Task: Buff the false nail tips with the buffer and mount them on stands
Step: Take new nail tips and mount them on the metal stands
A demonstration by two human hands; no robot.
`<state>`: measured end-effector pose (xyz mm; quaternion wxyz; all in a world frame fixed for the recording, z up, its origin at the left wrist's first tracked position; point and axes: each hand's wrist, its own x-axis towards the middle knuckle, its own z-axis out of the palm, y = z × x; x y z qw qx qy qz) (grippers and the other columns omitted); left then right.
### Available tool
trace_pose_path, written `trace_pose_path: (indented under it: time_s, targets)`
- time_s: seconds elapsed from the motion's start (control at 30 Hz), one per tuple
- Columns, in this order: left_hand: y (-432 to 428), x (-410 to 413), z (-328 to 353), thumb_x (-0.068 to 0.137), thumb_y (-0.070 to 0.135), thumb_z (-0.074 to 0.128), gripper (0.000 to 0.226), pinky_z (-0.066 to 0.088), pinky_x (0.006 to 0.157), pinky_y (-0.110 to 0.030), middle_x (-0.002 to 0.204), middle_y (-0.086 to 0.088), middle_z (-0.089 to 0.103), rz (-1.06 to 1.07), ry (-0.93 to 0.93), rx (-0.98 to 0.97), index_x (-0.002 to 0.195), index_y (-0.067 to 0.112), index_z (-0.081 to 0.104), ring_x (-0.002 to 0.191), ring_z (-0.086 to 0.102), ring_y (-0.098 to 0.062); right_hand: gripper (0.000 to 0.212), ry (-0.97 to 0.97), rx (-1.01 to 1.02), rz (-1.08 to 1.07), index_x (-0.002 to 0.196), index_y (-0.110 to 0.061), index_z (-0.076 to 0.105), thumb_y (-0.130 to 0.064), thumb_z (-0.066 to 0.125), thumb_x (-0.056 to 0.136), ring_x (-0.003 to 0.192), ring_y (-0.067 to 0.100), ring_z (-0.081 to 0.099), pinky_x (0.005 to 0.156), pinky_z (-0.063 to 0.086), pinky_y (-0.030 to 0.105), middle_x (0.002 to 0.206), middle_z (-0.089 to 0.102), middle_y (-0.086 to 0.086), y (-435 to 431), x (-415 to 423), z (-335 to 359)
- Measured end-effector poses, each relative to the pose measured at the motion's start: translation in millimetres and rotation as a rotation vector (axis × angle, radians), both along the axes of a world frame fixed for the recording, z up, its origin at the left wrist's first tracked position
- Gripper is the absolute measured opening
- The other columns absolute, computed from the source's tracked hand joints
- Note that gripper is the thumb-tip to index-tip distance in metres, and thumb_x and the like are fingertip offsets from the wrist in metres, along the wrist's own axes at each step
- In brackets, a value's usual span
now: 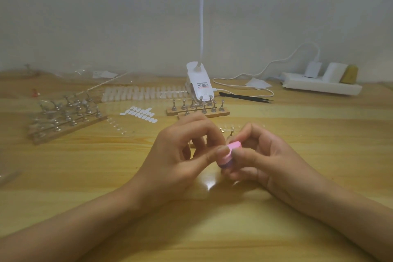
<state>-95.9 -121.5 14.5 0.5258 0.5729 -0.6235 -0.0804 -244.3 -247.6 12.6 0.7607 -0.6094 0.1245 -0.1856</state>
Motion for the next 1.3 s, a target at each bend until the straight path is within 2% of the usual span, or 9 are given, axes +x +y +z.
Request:
trace_pose_path:
  time_s: [0.27,0.4,0.5,0.6,0.73,0.9,1.07,1.23,1.3]
  targets:
    - [-0.2,2.8,-0.7,0.084,0.039,0.066,0.019,0.038,0.051,-0.021,0.083,0.012,0.056,0.013,0.017,-0.003,0.076,0.022,0.064,0.066,0.054,-0.012,0.028,0.001,-0.031,0.105,0.093,-0.005,0.052,-0.009,0.074,0.078,0.071,0.027,0.073,0.060,0.059,0.028,0.094,0.071,0.015,3.2,-0.3,2.5]
    - [-0.4,2.3,-1.0,0.084,0.038,0.066,0.021,0.039,0.049,-0.033,0.082,0.009,0.056,0.006,0.040,-0.024,0.076,0.018,0.064,0.065,0.052,-0.012,0.027,0.000,0.000,0.011,0.095,-0.003,0.053,-0.013,0.074,0.081,0.071,0.024,0.073,0.061,0.058,0.025,0.088,0.073,0.017,0.0,-0.8,1.1]
    - [-0.4,0.9,-0.2,0.084,0.038,0.066,0.022,0.040,0.049,-0.034,0.082,0.006,0.056,-0.007,0.043,-0.021,0.076,0.017,0.064,0.065,0.052,-0.014,0.020,-0.009,-0.049,0.128,0.091,-0.010,0.058,-0.011,0.074,0.081,0.076,0.027,0.074,0.063,0.059,0.028,0.095,0.072,0.015,2.7,-0.7,1.2]
    - [-0.2,-0.5,-0.4,0.084,0.038,0.066,0.023,0.040,0.049,-0.038,0.082,0.006,0.056,-0.010,0.049,-0.011,0.076,0.017,0.063,0.065,0.052,-0.015,0.023,0.001,-0.007,0.025,0.092,-0.007,0.056,-0.012,0.075,0.080,0.073,0.024,0.074,0.061,0.059,0.025,0.088,0.073,0.014,0.2,-1.1,0.3]
    - [-0.1,1.2,0.1,0.084,0.038,0.065,0.022,0.041,0.050,-0.037,0.083,0.008,0.056,0.005,0.053,-0.006,0.076,0.017,0.064,0.066,0.052,-0.014,0.024,0.006,-0.037,0.100,0.092,-0.006,0.057,-0.009,0.076,0.079,0.077,0.029,0.074,0.062,0.060,0.030,0.094,0.072,0.016,2.0,0.3,1.4]
    - [0.9,-0.1,0.2,0.085,0.038,0.065,0.020,0.038,0.051,-0.030,0.082,0.012,0.056,-0.011,0.034,-0.003,0.076,0.021,0.064,0.066,0.052,-0.012,0.023,0.005,0.020,0.028,0.096,-0.002,0.051,-0.009,0.066,0.080,0.071,0.020,0.073,0.060,0.058,0.023,0.084,0.073,0.012,-0.9,-0.6,3.8]
    - [0.6,1.3,-0.4,0.084,0.038,0.065,0.019,0.040,0.051,-0.035,0.083,0.009,0.055,0.009,0.066,-0.011,0.076,0.022,0.062,0.066,0.052,-0.011,0.030,0.015,-0.019,0.060,0.093,-0.006,0.053,-0.011,0.077,0.076,0.072,0.024,0.074,0.060,0.058,0.026,0.089,0.072,0.014,1.9,-1.0,3.4]
    - [-0.1,2.5,-1.6,0.084,0.039,0.065,0.021,0.041,0.053,-0.037,0.083,0.009,0.056,0.001,0.093,0.007,0.077,0.019,0.064,0.066,0.052,-0.011,0.025,-0.012,0.023,-0.012,0.093,-0.005,0.055,-0.012,0.074,0.077,0.072,0.022,0.074,0.059,0.058,0.023,0.087,0.073,0.015,0.2,-0.6,2.1]
    - [-0.4,2.6,-2.0,0.084,0.038,0.065,0.021,0.040,0.052,-0.037,0.082,0.008,0.055,-0.006,0.096,-0.009,0.078,0.018,0.064,0.065,0.050,-0.012,0.026,-0.001,-0.002,0.056,0.094,-0.007,0.057,-0.011,0.078,0.080,0.075,0.025,0.074,0.061,0.059,0.026,0.091,0.073,0.017,1.7,-0.5,2.1]
